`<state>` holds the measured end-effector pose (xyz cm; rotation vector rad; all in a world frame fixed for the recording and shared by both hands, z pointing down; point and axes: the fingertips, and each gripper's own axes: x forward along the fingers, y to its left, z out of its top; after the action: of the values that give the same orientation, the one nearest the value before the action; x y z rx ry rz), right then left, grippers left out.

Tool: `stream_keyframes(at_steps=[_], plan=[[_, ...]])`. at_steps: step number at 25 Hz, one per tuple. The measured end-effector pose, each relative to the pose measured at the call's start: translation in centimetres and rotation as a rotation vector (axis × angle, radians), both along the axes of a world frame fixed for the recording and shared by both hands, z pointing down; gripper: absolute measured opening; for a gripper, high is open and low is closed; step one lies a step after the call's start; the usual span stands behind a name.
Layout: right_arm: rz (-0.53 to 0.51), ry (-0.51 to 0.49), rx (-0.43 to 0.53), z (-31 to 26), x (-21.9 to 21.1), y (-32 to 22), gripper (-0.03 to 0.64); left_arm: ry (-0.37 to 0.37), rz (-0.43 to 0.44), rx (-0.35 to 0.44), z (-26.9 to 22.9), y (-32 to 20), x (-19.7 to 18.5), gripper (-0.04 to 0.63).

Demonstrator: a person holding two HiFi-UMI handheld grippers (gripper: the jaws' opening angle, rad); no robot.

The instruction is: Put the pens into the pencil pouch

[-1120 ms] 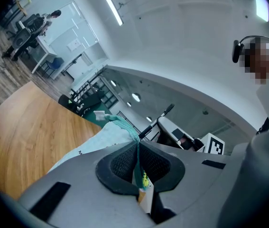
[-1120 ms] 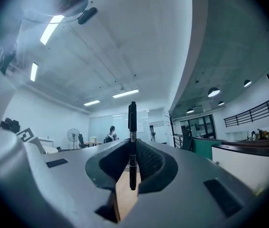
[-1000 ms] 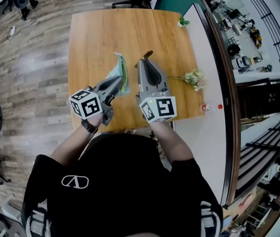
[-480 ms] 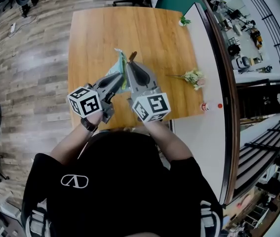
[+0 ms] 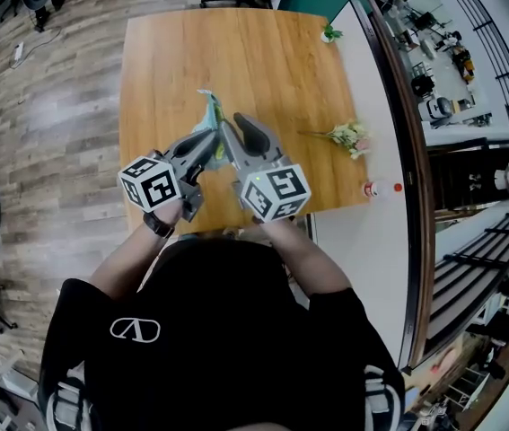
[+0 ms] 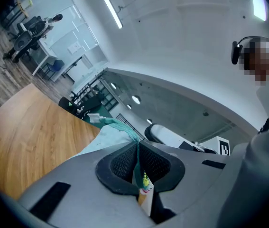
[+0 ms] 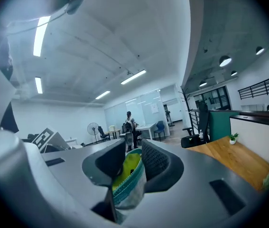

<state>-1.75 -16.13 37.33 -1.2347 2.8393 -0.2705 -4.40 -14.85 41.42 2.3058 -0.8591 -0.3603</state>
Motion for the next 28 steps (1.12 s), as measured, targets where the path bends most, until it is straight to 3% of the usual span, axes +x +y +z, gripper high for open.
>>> stream_keyframes(at_steps=[7, 13, 18, 22, 28], plan=[[0.145, -0.008, 0.034, -0.6, 4.6, -0.6, 0.101, -0.079, -0.041, -0.021, 3.2, -1.3, -1.6, 0.015], [0.242, -0.003, -0.016, 1.0, 9.0, 0.0, 0.101, -0.275, -0.118, -0.033, 10.3, -4.0, -4.4, 0.015], [0.292, 0.007, -0.070, 2.7, 10.9, 0.7, 0.101, -0.438, -0.124, -0.117, 18.9, -6.0, -5.4, 0.015], [0.338, 0.016, -0.114, 4.3, 12.6, 1.3, 0.101, -0.497, -0.070, -0.184, 24.6, -6.5, -3.2, 0.015], [0.389, 0.034, -0.179, 6.9, 14.6, 2.4, 0.101, -0.509, 0.030, -0.242, 30.0, -6.3, 2.9, 0.015]])
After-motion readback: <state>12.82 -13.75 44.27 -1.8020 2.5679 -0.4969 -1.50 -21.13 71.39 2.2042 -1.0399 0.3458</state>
